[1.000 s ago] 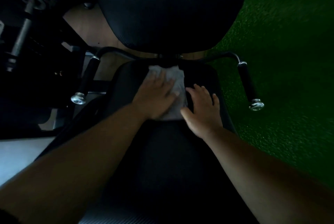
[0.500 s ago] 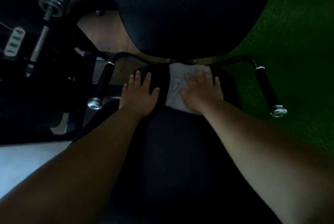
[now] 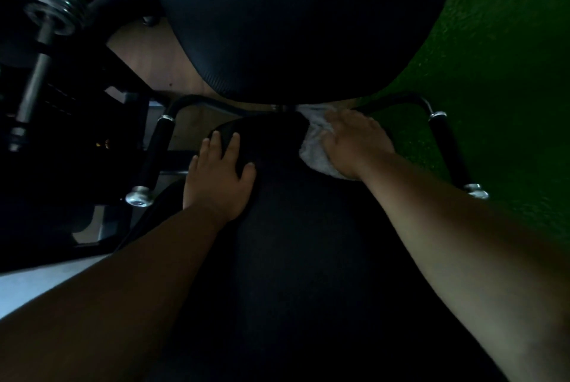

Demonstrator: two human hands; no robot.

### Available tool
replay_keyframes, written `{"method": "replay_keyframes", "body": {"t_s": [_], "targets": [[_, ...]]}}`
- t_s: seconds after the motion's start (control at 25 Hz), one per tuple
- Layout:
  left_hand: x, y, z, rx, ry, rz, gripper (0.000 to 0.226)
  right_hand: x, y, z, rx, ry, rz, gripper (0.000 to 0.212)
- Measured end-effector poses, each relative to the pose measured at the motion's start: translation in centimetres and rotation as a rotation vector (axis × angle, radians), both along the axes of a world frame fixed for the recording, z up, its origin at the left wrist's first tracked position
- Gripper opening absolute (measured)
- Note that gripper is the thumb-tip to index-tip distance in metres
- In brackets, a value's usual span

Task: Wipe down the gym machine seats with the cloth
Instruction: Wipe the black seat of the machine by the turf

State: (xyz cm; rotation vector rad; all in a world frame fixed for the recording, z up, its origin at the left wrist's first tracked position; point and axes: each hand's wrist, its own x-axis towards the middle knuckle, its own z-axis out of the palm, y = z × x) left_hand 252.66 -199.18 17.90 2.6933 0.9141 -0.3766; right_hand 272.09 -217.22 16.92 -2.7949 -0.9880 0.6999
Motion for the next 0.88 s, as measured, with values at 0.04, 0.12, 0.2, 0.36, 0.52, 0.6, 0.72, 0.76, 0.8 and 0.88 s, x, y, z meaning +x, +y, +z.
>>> {"method": "replay_keyframes", "body": {"t_s": [0.04, 0.12, 0.2, 0.36, 0.52, 0.6, 0.72, 0.76, 0.8, 0.88], "targets": [[0.1, 0.0, 0.1, -0.003, 0.008, -0.004, 0.069, -0.1, -2.2, 0.3, -0.037, -0.032, -0.101, 0.062], [0.1, -0.1, 0.2, 0.008, 0.016, -0.007, 0.069, -1.1, -4.3, 0.7, -0.151, -0.035, -0.288, 0.066], [0.1, -0.2, 0.2, 0.02, 0.014, -0.003, 0.069, -1.9, -2.4, 0.7, -0.201, -0.001, -0.388, 0.069], [0.2, -0.1, 0.0, 0.031, 0.009, -0.005, 0.069, -2.7, 1.5, 0.6, -0.089, 0.019, -0.036, 0.066], [0.2, 0.0, -0.1, 0.034, 0.028, -0.013, 0.069, -7.0, -7.4, 3.6, -0.058, -0.012, -0.006, 0.069], [0.2, 0.0, -0.1, 0.033, 0.024, -0.008, 0.069, -10.4, -11.8, 5.8, -0.123, 0.03, -0.182, 0.074], [0.2, -0.1, -0.2, 0.038, 0.008, -0.013, 0.069, -10.1, -10.7, 5.4, -0.178, 0.085, -0.323, 0.083], [0.3, -0.1, -0.2, 0.034, 0.007, -0.02, 0.069, -8.5, -8.9, 4.7, -0.167, 0.079, -0.342, 0.086], [0.3, 0.0, -0.2, 0.032, 0.008, -0.021, 0.069, -6.5, -6.8, 3.7, -0.153, 0.072, -0.35, 0.089], [0.1, 0.2, -0.4, 0.023, 0.011, -0.022, 0.069, -3.1, -3.5, 2.4, -0.129, 0.088, -0.355, 0.092]]}}
